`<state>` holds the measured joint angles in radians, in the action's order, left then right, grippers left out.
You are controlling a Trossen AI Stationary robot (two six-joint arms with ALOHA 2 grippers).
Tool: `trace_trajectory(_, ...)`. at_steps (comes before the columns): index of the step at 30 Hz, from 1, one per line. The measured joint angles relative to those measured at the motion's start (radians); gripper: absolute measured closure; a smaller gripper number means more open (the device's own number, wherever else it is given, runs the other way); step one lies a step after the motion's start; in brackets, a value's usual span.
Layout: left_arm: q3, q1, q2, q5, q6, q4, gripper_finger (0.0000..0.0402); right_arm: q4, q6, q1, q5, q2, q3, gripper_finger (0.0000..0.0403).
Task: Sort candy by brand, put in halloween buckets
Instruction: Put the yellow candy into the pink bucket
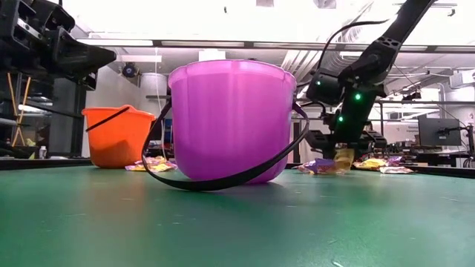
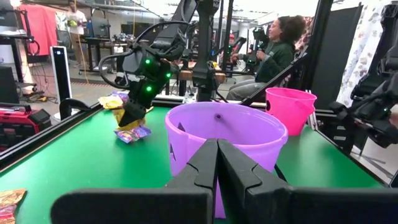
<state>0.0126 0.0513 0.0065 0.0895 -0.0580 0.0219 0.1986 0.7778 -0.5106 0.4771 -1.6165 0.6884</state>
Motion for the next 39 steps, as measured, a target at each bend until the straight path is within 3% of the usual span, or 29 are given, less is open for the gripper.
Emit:
trace_trajectory(4, 0.000, 0.000, 0.000, 0.000, 0.000, 0.000, 0.0401, 0.011, -0.031, 0.011, 0.006, 0.015, -0.001, 0.0349)
trace_trajectory(6, 0.000, 0.000, 0.000, 0.000, -0.001, 0.000, 0.0401, 0.023, -0.061, 0.024, 0.010, 0.039, -0.001, 0.0381)
trace_trajectory(10, 0.000, 0.000, 0.000, 0.000, -0.001, 0.000, 0.0401, 0.107, -0.061, 0.077, 0.001, 0.139, -0.001, 0.0371)
trace_trajectory(14, 0.000, 0.000, 0.000, 0.000, -0.001, 0.000, 0.0401, 0.252, -0.032, 0.191, 0.001, 0.293, -0.001, 0.0393)
trace_trajectory(21, 0.000, 0.000, 0.000, 0.000, 0.000, 0.000, 0.0401, 0.368, 0.121, 0.577, -0.110, 0.544, -0.001, 0.0388)
trace_trajectory(25, 0.000, 0.000, 0.000, 0.000, 0.000, 0.000, 0.0401, 0.342, 0.222, 0.815, -0.230, 0.619, -0.001, 0.0391)
trace_trajectory(29, 0.000, 0.000, 0.000, 0.000, 0.000, 0.000, 0.0401, 0.247, 0.373, 1.001, -0.262, 0.656, -0.001, 0.0380)
trace_trajectory(39, 0.000, 0.000, 0.000, 0.000, -0.001, 0.000, 0.0401, 0.034, 0.733, 1.225, -0.299, 0.673, -0.001, 0.0369)
